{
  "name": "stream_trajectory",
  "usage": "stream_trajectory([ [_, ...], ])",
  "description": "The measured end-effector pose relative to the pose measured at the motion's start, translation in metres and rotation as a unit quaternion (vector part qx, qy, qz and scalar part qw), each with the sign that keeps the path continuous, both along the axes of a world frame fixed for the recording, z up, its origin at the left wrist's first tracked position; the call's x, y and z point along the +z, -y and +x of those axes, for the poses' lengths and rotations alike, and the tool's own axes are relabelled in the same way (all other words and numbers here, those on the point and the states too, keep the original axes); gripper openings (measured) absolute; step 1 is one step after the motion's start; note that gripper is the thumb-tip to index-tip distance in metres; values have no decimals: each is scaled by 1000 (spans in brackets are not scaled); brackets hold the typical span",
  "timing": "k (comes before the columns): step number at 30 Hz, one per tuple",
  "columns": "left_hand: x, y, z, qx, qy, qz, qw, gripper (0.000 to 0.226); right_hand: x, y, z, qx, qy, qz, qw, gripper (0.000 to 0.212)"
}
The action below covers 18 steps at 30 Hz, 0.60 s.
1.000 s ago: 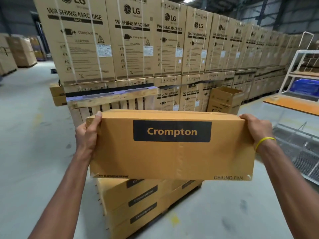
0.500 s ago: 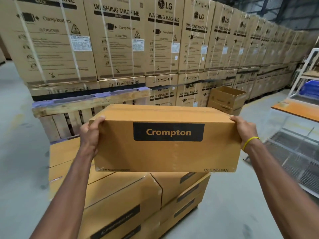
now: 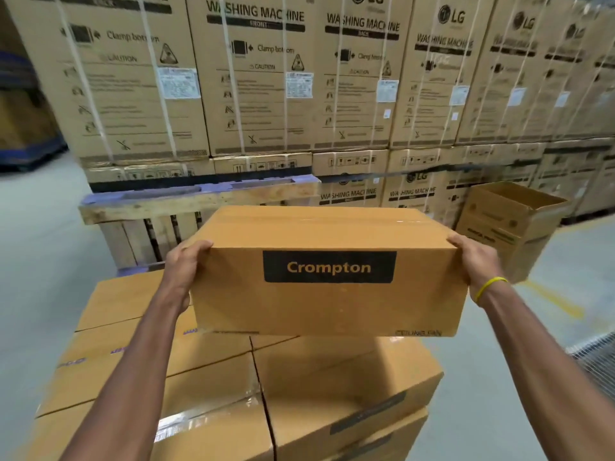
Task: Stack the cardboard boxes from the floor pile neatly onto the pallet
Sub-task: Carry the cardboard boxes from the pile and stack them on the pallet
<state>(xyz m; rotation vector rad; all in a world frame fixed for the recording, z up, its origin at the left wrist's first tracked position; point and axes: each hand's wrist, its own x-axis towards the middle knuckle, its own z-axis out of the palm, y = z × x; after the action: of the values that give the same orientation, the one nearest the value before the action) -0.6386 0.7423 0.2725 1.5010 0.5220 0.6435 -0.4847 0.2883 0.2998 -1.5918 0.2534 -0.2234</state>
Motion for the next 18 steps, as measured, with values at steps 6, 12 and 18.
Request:
stream_trajectory([
  [6, 4, 33, 50, 30, 0, 18, 999, 42, 22, 20, 106, 73, 32, 18, 997, 42],
  [12, 9, 40, 99, 43, -13, 55, 997, 35, 27, 15, 194, 114, 34, 25, 993, 28],
  [18, -1, 13, 166, 48, -20, 57, 997, 49, 13, -17, 274, 136, 31, 25, 990, 33],
])
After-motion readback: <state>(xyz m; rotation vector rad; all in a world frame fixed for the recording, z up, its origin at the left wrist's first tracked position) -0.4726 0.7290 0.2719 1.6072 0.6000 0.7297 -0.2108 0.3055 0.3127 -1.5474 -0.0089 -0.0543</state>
